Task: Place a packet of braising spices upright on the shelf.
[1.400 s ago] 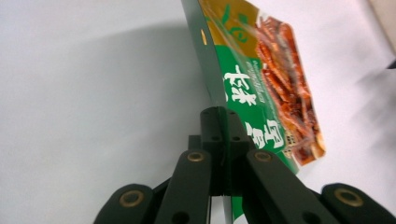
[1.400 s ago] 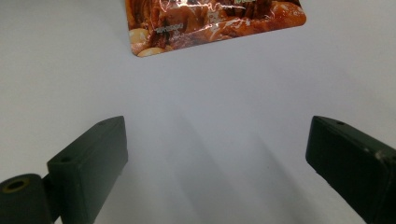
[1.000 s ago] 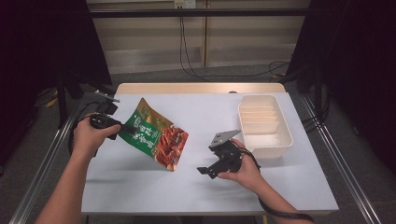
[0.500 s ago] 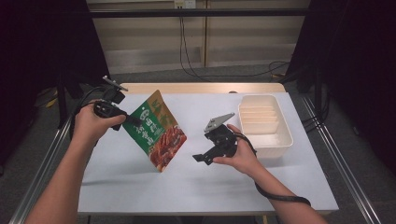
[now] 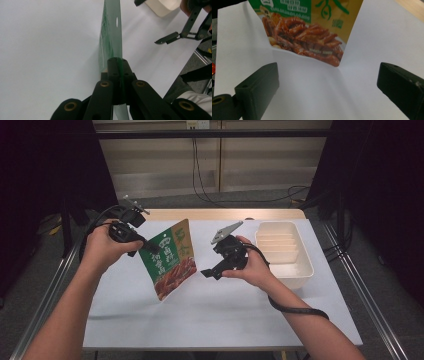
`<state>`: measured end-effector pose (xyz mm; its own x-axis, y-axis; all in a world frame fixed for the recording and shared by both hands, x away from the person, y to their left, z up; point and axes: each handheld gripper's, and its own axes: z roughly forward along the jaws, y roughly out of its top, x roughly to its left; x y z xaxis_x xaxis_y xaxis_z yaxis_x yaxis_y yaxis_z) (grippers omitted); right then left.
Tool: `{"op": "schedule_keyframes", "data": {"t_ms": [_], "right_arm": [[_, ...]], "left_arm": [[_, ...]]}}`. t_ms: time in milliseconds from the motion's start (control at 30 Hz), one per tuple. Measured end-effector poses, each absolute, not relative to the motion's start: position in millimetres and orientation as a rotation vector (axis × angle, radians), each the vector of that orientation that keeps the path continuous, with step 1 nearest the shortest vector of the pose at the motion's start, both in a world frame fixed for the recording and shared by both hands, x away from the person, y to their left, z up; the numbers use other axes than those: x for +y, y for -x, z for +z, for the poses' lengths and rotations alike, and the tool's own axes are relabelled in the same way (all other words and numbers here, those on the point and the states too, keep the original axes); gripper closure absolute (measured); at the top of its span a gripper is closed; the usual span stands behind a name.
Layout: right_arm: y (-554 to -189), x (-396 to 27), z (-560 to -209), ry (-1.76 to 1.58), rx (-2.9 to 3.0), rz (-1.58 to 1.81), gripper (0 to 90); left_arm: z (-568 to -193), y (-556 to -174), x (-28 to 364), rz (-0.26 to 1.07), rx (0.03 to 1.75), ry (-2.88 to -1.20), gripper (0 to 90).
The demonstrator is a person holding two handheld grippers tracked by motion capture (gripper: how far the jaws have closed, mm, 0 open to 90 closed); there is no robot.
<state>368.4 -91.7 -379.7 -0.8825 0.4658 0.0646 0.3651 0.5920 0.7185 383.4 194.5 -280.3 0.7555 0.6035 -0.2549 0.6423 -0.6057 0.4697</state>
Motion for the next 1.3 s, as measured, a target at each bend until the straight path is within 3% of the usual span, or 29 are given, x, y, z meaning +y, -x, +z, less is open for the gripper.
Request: {"op": "schedule_keyframes", "data": {"t_ms": [733, 1300], "right_arm": [[-392, -75, -341, -0.581, 2.682, 1.104, 5.3], [-400, -58, -321, -0.480, 2.747, 1.097, 8.9]], "left_arm": [[-263, -370, 165, -0.124, 0.743, -2.520, 90.0], [-260, -372, 159, -0.087, 0.719, -2.540, 90.0]]}}
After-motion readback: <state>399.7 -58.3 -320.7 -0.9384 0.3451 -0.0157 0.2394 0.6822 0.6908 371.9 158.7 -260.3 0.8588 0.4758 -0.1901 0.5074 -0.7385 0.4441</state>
